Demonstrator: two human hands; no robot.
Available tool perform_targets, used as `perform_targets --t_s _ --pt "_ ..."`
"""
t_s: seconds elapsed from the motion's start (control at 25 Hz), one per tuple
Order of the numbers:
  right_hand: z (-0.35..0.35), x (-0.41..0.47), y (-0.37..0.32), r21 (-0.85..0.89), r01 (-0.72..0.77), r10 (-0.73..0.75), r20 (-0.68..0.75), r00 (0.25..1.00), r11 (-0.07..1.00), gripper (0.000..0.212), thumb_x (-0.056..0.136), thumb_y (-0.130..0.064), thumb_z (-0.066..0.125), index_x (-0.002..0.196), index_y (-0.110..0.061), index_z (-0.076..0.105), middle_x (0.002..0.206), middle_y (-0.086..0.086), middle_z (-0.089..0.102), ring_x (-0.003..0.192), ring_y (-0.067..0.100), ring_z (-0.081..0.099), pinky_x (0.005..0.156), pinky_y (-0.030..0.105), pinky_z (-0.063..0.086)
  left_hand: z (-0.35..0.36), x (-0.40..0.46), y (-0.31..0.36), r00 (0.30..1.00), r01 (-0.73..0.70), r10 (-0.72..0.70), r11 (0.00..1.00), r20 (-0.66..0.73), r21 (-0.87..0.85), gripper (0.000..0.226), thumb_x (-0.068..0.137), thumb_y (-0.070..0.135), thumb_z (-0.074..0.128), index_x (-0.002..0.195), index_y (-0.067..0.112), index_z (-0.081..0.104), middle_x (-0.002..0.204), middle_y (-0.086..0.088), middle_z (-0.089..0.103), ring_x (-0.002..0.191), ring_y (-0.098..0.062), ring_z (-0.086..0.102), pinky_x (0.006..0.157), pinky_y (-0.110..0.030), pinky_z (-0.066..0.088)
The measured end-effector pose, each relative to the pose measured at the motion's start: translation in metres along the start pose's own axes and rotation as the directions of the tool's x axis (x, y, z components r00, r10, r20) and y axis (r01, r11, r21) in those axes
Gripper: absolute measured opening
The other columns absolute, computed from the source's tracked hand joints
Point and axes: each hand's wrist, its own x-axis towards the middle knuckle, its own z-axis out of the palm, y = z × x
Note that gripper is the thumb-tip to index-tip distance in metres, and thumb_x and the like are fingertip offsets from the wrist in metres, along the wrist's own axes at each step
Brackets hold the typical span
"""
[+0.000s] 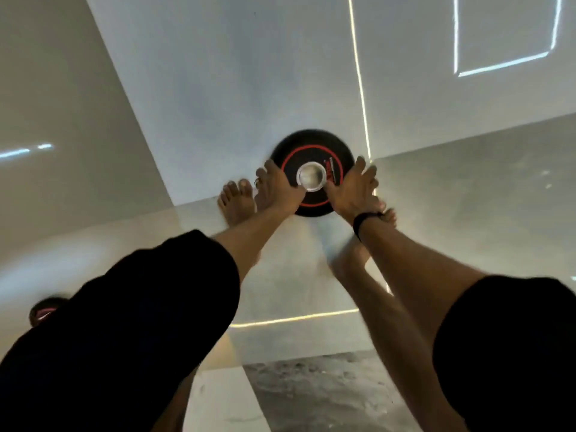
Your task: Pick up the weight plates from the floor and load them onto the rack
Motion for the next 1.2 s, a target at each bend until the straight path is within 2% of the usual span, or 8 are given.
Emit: perform_targets --t_s 0.08,0.16,0.28,0.52,0.64,0.8,1.0,1.2 --pt "0.033 0.045 -0.004 -0.01 -0.016 0.016 -0.04 0.999 1.0 0.101 0.079 -0.035 0.074 0.153 -0.012 0.009 0.157 0.023 0.01 0.141 0.043 0.021 0.105 0.061 0.032 0.032 0.035 0.01 0.997 0.054 -0.059 0.993 -0.044 -0.106 0.096 0.07 0.033 0.081 0.143 0.01 0.023 0.141 -0.016 0.037 0.129 -0.037 0.043 0.093 -0.048 0.049" --pt "0.058 0.07 -0.004 -0.04 -0.033 0.028 -0.101 0.995 0.999 0.107 0.07 -0.033 0.08 0.151 -0.014 0.012 0.151 0.022 0.018 0.135 0.042 0.028 0.098 0.057 0.04 0.053 0.059 0.008 0.98 0.1 -0.124 0.983 -0.153 -0.152 0.097 0.064 0.029 0.084 0.138 0.011 0.025 0.138 -0.015 0.036 0.124 -0.038 0.045 0.084 -0.047 0.054" --pt "0.069 0.087 0.0 -0.017 -0.044 0.039 -0.224 0.974 0.999 0.094 0.061 -0.03 0.081 0.139 -0.018 0.029 0.135 0.015 0.034 0.122 0.036 0.038 0.087 0.048 0.047 0.062 0.078 0.004 0.965 0.083 -0.112 0.988 -0.235 -0.129 0.093 0.057 0.035 0.087 0.129 0.013 0.033 0.134 -0.012 0.036 0.12 -0.036 0.046 0.079 -0.043 0.054" --pt "0.026 0.057 -0.012 0.049 -0.131 0.135 -0.1 0.986 0.99 0.094 0.058 -0.035 0.087 0.133 -0.017 0.033 0.135 0.017 0.035 0.124 0.039 0.039 0.093 0.049 0.042 0.013 0.053 0.012 0.99 0.138 -0.139 0.99 -0.026 -0.018 0.096 0.06 0.042 0.086 0.133 0.012 0.032 0.138 -0.012 0.036 0.12 -0.035 0.052 0.083 -0.038 0.046" --pt "-0.01 0.0 -0.018 0.082 -0.166 0.174 -0.097 0.98 0.983 0.096 0.061 -0.036 0.086 0.136 -0.013 0.03 0.139 0.018 0.033 0.127 0.039 0.038 0.093 0.048 0.042 -0.031 -0.001 0.019 0.997 0.073 -0.074 0.996 0.014 0.061 0.098 0.058 0.047 0.084 0.133 0.011 0.032 0.138 -0.011 0.037 0.115 -0.036 0.056 0.09 -0.042 0.048" --pt "-0.076 -0.121 -0.029 0.219 -0.137 0.168 -0.131 0.977 0.966 0.097 0.051 -0.046 0.08 0.128 -0.018 0.028 0.131 0.016 0.045 0.117 0.043 0.051 0.098 0.052 0.045 -0.12 -0.116 0.026 0.992 -0.112 0.116 0.991 -0.051 0.074 0.095 0.056 0.048 0.086 0.127 0.014 0.033 0.13 -0.008 0.044 0.107 -0.035 0.061 0.083 -0.043 0.052" --pt "-0.167 -0.318 -0.042 0.377 0.027 0.105 -0.325 0.94 0.926 0.09 0.051 -0.036 0.081 0.126 -0.015 0.034 0.122 0.016 0.052 0.111 0.038 0.054 0.092 0.051 0.05 -0.237 -0.279 0.015 0.925 -0.369 0.372 0.928 -0.08 0.045 0.095 0.055 0.05 0.082 0.129 0.014 0.035 0.126 -0.007 0.057 0.111 -0.032 0.061 0.089 -0.043 0.052" --pt "-0.203 -0.466 -0.046 0.443 0.013 0.18 -0.391 0.903 0.897 0.089 0.056 -0.035 0.082 0.127 -0.012 0.033 0.126 0.019 0.05 0.113 0.041 0.053 0.089 0.048 0.05 -0.315 -0.394 0.001 0.83 -0.551 0.558 0.816 0.012 0.175 0.099 0.058 0.051 0.083 0.135 0.013 0.034 0.132 -0.01 0.054 0.119 -0.033 0.056 0.091 -0.043 0.051"
